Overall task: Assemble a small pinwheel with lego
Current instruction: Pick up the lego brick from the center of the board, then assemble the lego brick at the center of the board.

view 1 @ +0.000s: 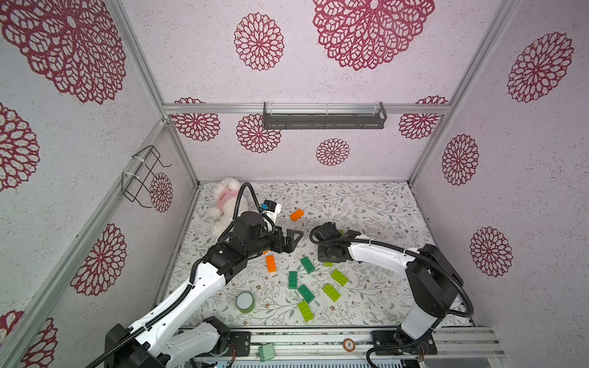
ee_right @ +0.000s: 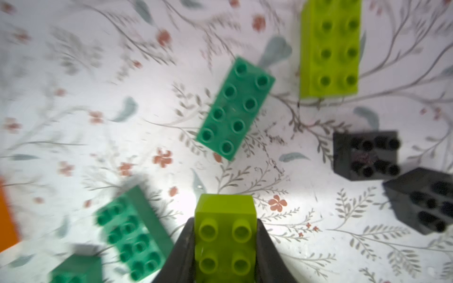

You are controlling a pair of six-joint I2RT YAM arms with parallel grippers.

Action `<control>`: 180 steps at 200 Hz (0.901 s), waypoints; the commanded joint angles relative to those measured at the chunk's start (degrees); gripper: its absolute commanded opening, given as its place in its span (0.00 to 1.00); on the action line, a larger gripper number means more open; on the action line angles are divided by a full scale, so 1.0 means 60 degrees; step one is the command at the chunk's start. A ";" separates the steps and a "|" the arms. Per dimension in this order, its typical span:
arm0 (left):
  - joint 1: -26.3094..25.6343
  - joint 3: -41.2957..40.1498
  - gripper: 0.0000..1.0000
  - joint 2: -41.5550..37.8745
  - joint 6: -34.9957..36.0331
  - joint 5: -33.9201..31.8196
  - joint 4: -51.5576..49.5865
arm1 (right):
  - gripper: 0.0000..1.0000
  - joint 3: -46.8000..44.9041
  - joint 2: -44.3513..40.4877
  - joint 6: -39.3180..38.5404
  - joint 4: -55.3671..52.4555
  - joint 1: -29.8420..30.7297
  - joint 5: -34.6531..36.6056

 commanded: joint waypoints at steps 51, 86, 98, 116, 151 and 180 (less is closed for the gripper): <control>-0.0063 -0.0569 0.97 -0.0921 0.0182 -0.0023 0.0926 | 0.05 0.3210 0.1458 -0.3304 -0.0291 -0.2960 -0.0365; -0.0061 -0.0420 0.97 -0.0674 0.0184 0.0323 0.0797 | 0.07 0.4928 0.3394 -0.4157 -0.0715 -0.3796 -0.0711; -0.0060 -0.0356 0.97 -0.0556 0.0218 0.0688 0.0773 | 0.08 0.5323 0.3980 -0.4250 -0.0731 -0.4024 -0.1164; -0.0082 -0.0173 0.97 -0.0358 0.0299 0.1051 0.0539 | 0.08 0.5901 0.4648 -0.4307 -0.0914 -0.4214 -0.1527; -0.0245 -0.0244 0.97 -0.0309 0.0473 0.1201 0.0578 | 0.09 0.6490 0.5392 -0.4423 -0.1092 -0.4212 -0.1516; -0.0288 -0.0186 0.97 -0.0218 0.0475 0.1252 0.0505 | 0.10 0.6488 0.5547 -0.4334 -0.1167 -0.4195 -0.1625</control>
